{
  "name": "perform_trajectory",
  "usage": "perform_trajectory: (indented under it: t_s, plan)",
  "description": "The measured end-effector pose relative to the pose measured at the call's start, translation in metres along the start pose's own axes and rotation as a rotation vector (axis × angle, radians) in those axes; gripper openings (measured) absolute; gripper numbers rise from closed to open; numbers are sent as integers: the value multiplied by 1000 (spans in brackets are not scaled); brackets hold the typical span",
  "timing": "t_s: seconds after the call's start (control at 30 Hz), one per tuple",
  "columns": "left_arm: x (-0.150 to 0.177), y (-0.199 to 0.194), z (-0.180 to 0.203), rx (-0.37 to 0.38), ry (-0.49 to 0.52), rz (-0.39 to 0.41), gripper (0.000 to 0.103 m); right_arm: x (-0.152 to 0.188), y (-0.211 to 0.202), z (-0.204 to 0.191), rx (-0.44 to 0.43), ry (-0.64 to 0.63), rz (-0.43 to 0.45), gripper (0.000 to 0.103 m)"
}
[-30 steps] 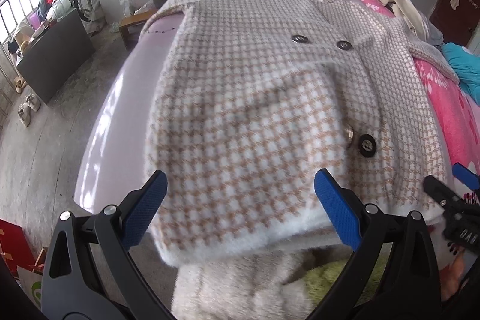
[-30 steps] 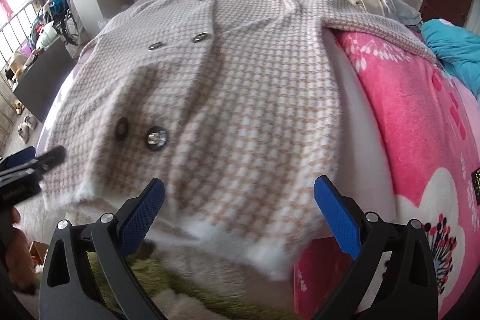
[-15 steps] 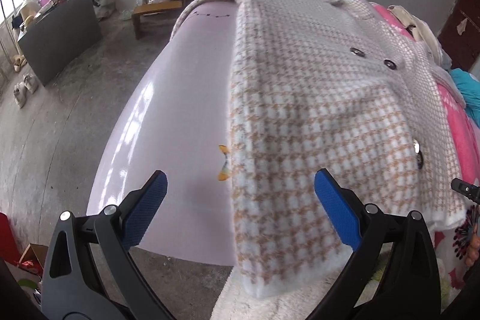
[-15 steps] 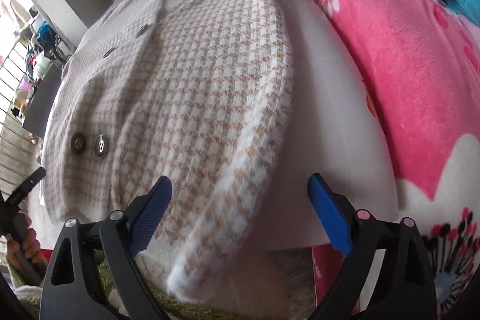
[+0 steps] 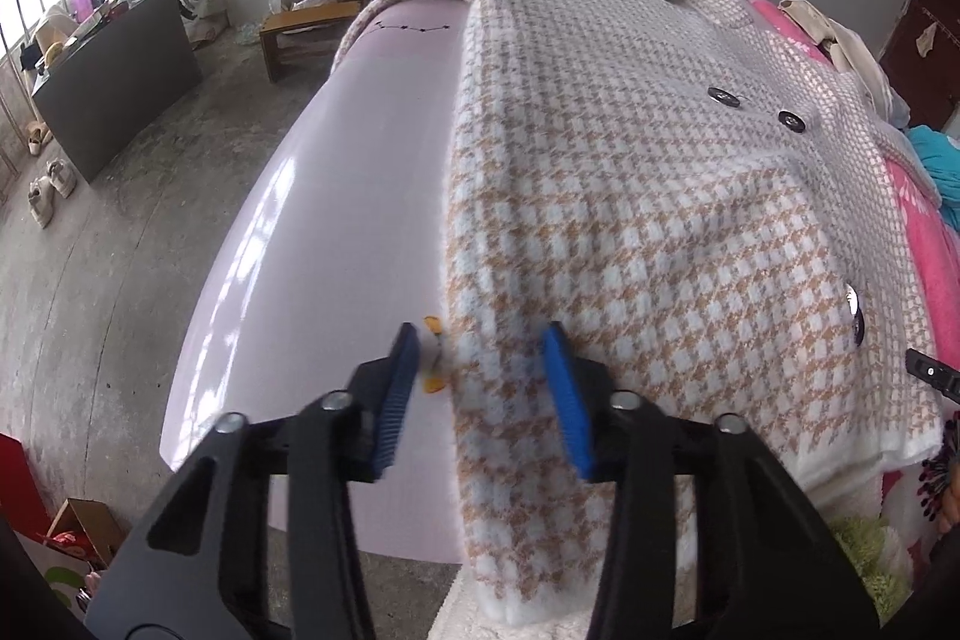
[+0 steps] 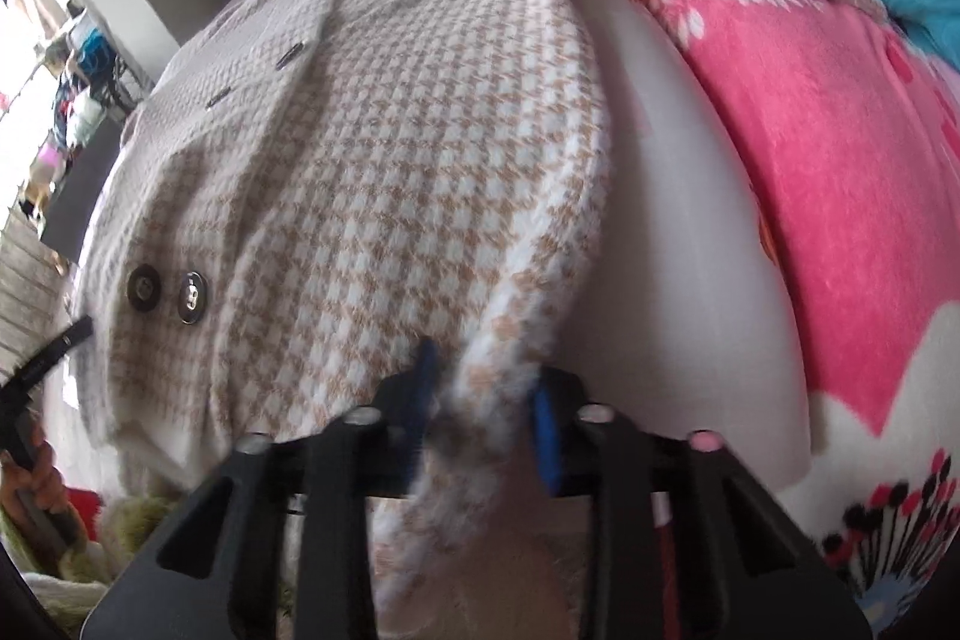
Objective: Fold large clothes
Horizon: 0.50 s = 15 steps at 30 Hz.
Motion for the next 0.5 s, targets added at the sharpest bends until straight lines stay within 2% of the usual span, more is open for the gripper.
perform_trajectory:
  t_s: [0.03,0.1,0.17,0.33,0.43,0.5]
  plan:
    - [0,0,3,3,8,0,25,0,-1,-1,9,-14,3,14]
    - [0,-5,11,-26,43,16,8,-2,-14,-1,7,-34,24,8]
    - [-2,-21,15,-33,82,59,7,-6,-34,-1,15,-55,60,8]
    - [-9,-80,16,19,139,162,7,-16,-86,-1,21,-91,156,7]
    - [-5,-103,15,62,154,149,6,-10,-107,2,14,-92,172,7]
    - [4,-113,14,67,167,116,6,-2,-115,8,0,-76,150,7]
Point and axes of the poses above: each gripper's, at about its wrist camera, not at the fingertips, and y roughly the way its jaws point, z to its right, x to its underside, the point moved 2 cm from there along y, roughly the way its jaws point, and after that the axes turned 2 degrees about -z, right-handed, at the moved point
